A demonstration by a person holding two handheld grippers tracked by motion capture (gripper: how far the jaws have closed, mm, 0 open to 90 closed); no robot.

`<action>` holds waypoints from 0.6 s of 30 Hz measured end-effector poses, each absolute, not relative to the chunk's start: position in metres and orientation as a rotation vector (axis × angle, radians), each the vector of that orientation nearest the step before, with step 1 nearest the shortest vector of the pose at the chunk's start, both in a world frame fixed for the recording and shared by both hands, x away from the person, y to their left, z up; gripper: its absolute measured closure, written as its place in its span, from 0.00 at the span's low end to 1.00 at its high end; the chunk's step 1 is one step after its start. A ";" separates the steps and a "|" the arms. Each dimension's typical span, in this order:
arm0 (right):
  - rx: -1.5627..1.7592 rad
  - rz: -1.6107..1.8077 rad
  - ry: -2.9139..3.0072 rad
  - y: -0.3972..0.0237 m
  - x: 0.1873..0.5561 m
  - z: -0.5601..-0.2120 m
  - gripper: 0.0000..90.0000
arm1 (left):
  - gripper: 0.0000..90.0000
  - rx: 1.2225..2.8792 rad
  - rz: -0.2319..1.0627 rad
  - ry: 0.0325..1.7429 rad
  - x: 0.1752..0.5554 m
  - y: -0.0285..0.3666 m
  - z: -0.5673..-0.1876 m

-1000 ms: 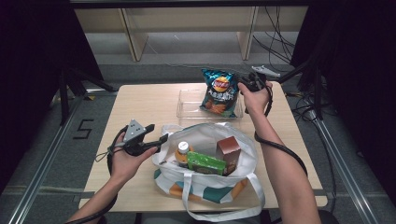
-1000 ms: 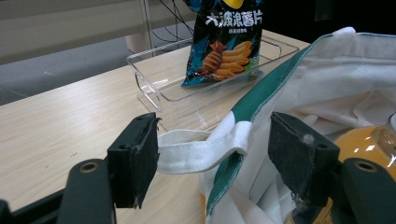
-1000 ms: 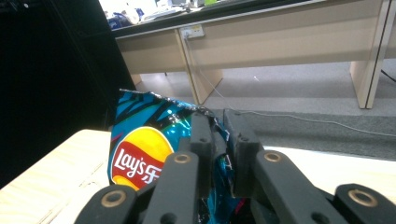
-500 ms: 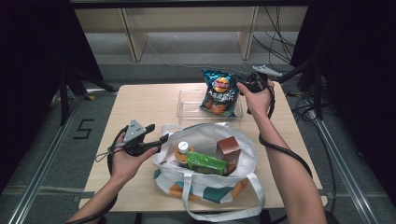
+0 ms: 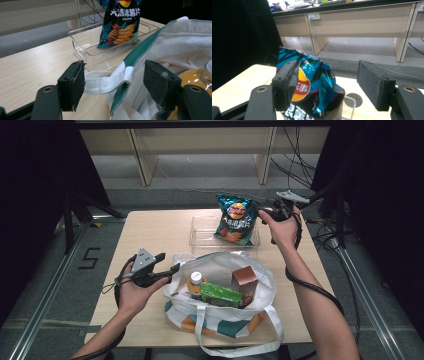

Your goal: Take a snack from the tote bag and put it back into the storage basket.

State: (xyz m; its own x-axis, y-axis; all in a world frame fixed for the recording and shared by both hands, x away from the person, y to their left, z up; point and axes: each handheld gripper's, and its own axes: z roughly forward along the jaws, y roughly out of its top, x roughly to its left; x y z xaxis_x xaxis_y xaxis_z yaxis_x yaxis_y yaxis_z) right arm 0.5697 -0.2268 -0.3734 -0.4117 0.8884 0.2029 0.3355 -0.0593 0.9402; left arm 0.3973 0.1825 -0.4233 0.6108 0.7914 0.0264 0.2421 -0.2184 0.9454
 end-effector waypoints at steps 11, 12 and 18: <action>1.263 1.484 1.710 -0.239 0.546 -0.367 0.39 | 0.37 1.766 0.646 0.838 0.397 0.182 -0.423; 1.264 1.487 1.712 -0.240 0.544 -0.367 0.39 | 0.37 1.767 0.646 0.837 0.397 0.183 -0.423; 1.238 1.481 1.741 -0.244 0.532 -0.361 0.42 | 0.37 1.763 0.645 0.842 0.397 0.182 -0.423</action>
